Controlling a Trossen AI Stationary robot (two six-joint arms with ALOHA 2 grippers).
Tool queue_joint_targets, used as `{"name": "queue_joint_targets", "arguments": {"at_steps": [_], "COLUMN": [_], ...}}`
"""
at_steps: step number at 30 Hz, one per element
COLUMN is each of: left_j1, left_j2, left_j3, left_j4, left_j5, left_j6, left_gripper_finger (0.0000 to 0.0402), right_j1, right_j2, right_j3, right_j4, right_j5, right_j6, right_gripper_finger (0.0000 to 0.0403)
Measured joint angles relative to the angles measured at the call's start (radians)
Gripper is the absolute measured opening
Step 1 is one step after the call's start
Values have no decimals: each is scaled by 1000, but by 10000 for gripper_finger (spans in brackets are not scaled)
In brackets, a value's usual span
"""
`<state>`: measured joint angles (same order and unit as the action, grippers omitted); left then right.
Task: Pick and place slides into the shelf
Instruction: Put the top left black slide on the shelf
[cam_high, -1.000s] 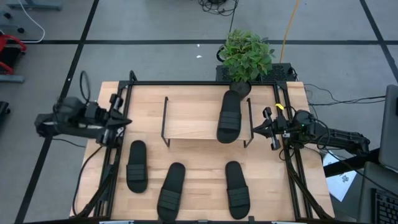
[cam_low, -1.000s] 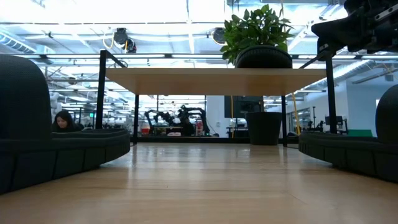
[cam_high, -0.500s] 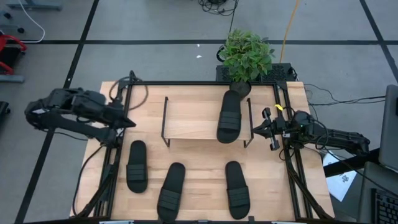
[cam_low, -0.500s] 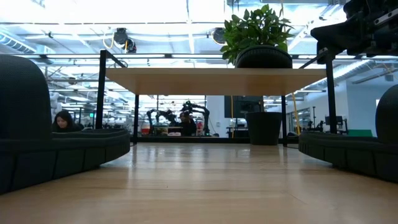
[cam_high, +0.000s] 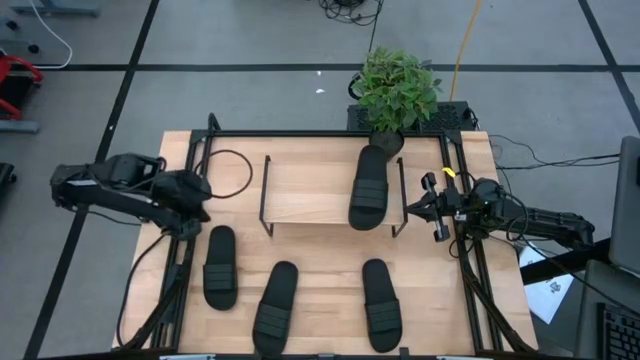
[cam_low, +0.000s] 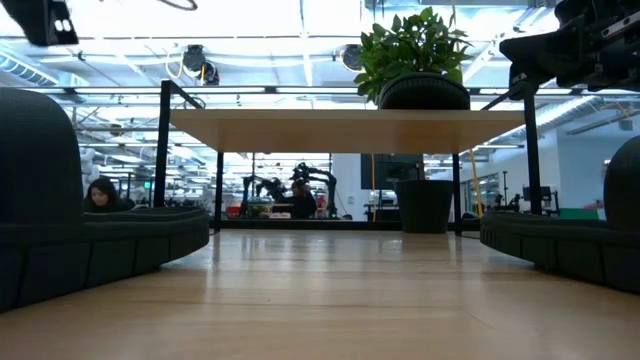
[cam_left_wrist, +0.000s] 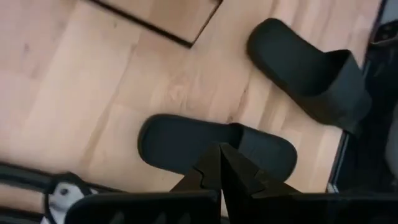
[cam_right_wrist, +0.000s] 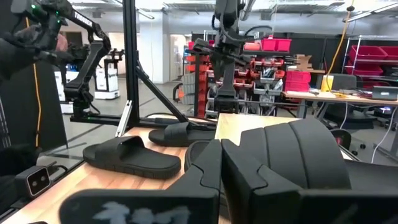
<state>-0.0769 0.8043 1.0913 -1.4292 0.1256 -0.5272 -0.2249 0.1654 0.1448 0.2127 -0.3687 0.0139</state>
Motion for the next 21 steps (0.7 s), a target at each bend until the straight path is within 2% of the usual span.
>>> {"name": "queue_joint_targets", "arguments": {"at_steps": [3,17,21], "left_j1": [-4,-4,-5], "left_j2": [-16,-106,-103], "left_j3": [-73,-393,-458], "left_j4": [43,315,340], "left_j5": [14,230,243], "left_j6": [-36,-97,-111], "left_gripper_finger": [1,1,2], "right_j1": [0,0,0], "right_j2": [0,0,0], "right_j3": [0,0,0], "right_j4": [-1,-7,-8], "right_j5": [0,-3,-3], "right_j6": [0,16,27], "right_gripper_finger": [0,0,0]}}
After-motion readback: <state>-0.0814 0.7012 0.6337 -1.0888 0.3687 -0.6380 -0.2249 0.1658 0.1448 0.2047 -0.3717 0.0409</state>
